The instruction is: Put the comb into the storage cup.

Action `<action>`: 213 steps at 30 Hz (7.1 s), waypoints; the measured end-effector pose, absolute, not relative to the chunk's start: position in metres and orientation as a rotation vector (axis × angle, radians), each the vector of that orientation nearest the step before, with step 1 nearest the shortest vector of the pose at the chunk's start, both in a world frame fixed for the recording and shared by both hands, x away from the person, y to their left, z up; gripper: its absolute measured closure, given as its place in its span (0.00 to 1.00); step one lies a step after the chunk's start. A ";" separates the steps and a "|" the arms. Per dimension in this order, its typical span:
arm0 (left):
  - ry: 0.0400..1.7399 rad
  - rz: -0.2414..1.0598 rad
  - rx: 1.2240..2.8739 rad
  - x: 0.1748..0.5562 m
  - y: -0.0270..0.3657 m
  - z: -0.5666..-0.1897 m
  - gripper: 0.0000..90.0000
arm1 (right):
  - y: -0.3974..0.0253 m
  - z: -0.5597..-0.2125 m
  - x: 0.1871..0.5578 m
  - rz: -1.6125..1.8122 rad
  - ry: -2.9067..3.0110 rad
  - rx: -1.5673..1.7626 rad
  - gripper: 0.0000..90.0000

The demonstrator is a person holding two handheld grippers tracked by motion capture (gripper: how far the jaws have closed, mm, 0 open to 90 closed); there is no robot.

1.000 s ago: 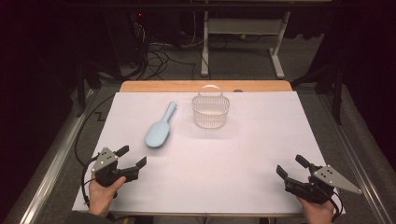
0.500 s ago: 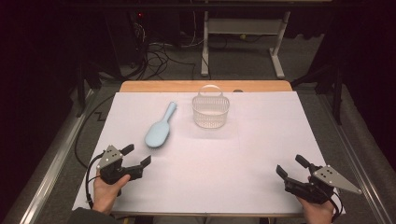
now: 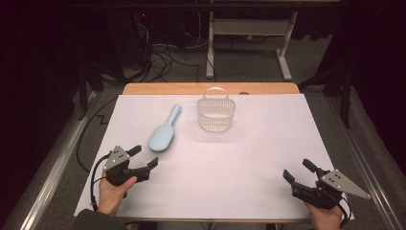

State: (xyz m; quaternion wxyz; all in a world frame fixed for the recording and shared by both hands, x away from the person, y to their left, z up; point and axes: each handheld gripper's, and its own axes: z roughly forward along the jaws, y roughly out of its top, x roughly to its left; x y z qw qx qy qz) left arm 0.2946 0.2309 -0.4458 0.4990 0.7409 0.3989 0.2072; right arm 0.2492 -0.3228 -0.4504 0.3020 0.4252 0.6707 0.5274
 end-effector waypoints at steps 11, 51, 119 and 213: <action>0.944 0.477 1.812 0.304 0.218 -0.446 0.23 | -0.322 -0.450 0.249 1.395 1.779 1.130 0.21; 0.888 0.435 1.887 0.346 0.169 -0.438 0.28 | -0.321 -0.451 0.250 1.398 1.787 1.121 0.21; 0.956 0.378 2.242 0.464 0.135 -0.393 0.50 | -0.322 -0.451 0.251 1.405 1.791 1.127 0.21; 1.321 0.342 2.409 0.526 0.176 -0.438 1.00 | -0.321 -0.453 0.253 1.411 1.811 1.120 0.22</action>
